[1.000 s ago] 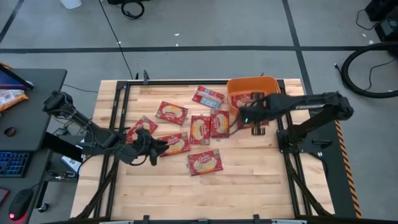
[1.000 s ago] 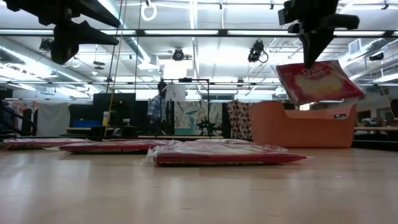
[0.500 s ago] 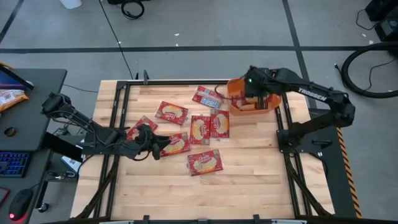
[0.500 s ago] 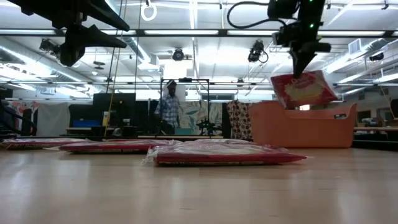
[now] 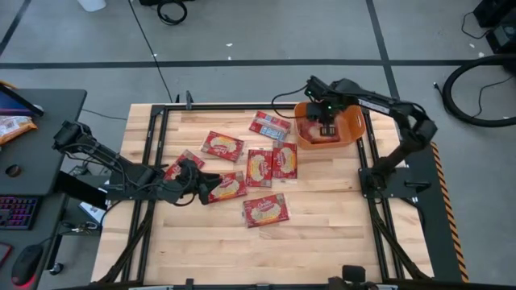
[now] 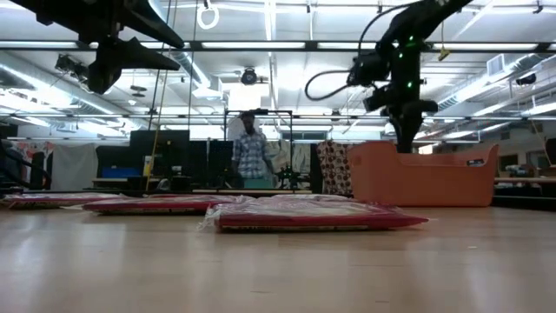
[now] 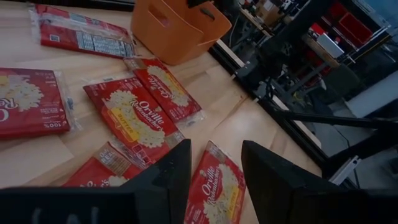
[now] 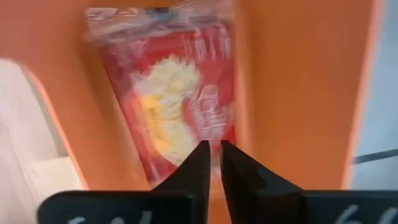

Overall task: Sort popcorn bags into baskets
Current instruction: Put the red popcorn bag into the orange bin

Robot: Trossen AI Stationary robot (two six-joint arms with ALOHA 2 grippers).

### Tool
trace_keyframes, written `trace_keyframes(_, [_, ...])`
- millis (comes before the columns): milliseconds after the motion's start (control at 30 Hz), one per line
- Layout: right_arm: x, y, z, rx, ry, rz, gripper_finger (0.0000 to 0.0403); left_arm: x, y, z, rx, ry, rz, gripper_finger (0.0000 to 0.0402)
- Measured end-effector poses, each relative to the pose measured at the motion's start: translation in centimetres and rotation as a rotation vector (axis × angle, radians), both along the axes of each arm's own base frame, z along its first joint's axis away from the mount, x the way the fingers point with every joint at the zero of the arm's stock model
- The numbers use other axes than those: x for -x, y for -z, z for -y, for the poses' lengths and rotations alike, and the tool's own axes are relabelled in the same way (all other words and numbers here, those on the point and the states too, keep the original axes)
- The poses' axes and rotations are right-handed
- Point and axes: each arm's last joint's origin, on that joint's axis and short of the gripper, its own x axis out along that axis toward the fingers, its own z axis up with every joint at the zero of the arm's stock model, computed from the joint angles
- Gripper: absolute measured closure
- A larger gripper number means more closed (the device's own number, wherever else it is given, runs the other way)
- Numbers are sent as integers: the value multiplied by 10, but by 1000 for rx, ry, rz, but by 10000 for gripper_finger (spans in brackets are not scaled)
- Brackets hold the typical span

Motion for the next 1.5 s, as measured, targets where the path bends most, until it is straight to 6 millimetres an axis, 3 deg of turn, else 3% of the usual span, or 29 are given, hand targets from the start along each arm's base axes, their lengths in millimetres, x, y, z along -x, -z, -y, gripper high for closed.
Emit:
trace_keyframes(200, [-6,9,1,-11,11,-38,318,0,1,1,4,26,-12,255])
trace_keyframes(400, [-1,-17,-16,118,45,6,307,2,7,0,26,46,-68,255])
trace_keyframes(667, [7,-65,-66,133,127,317,308,-5,30,-6,39,143,-282,255])
trace_keyframes(867, [2,-84,-116,108,124,466,312,-19,54,-7,34,262,-460,253])
trace_keyframes(1233, [-26,-78,-182,41,54,548,313,-62,56,-1,-207,477,-669,163])
trace_keyframes(1367, [-42,-73,-202,-34,-7,585,313,-71,64,2,-264,514,-728,158])
trace_keyframes(1500, [-67,-62,-221,-178,-73,641,313,-73,66,4,-166,517,-724,167])
